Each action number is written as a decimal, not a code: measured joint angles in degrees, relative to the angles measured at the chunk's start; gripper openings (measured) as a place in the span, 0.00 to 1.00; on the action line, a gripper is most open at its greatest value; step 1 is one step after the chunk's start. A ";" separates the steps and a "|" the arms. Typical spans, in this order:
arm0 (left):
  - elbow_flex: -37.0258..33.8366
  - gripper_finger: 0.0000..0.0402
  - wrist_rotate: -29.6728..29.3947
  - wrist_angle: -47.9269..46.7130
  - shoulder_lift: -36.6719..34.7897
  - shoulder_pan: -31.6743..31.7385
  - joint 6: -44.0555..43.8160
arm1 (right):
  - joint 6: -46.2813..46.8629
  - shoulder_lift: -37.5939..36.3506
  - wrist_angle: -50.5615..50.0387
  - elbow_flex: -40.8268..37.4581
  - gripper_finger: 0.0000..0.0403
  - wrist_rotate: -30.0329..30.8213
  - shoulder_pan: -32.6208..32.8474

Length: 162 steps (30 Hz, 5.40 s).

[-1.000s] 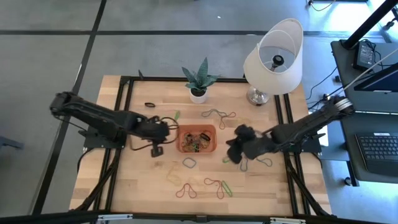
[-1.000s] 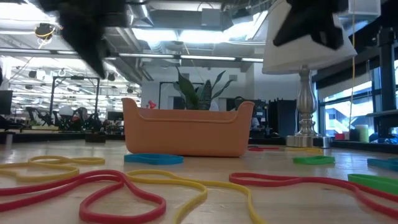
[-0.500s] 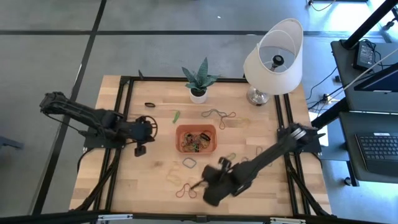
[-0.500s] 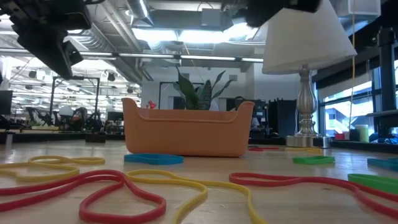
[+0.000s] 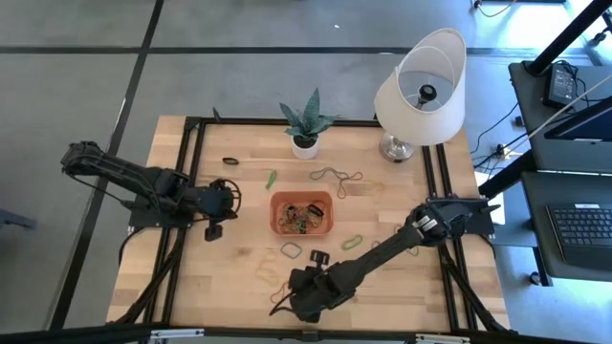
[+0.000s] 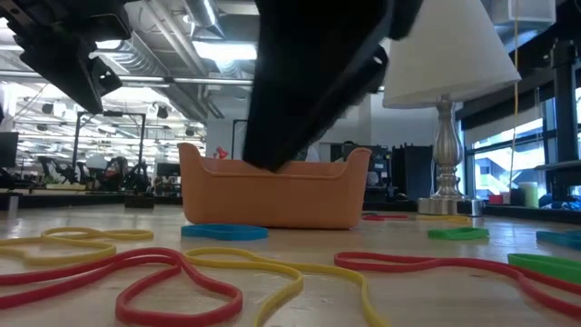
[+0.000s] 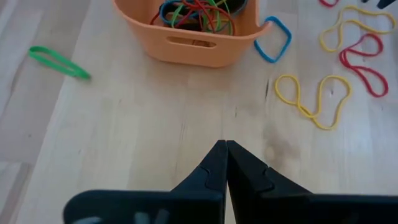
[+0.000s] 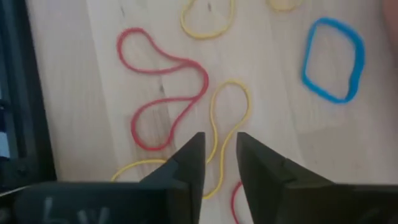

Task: Pick and place rubber bands into bin
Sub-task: Put the yellow rubber band into the orange bin, then put the green rubber band into the orange bin

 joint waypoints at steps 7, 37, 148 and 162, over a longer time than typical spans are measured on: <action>0.00 0.01 0.24 -0.15 0.01 0.00 -0.28 | 5.16 0.39 0.07 -0.80 0.39 -1.57 -0.30; 0.00 0.01 0.01 -0.09 0.02 0.00 -0.59 | 6.51 4.75 -0.56 -0.88 0.01 -3.01 -0.37; 19.98 0.29 5.70 10.66 47.69 40.93 13.77 | -2.98 -77.26 23.49 -80.34 0.05 -3.82 -21.99; 21.85 0.27 5.86 14.76 56.90 40.46 13.33 | -5.49 -77.26 23.43 -80.34 0.05 -3.84 -21.99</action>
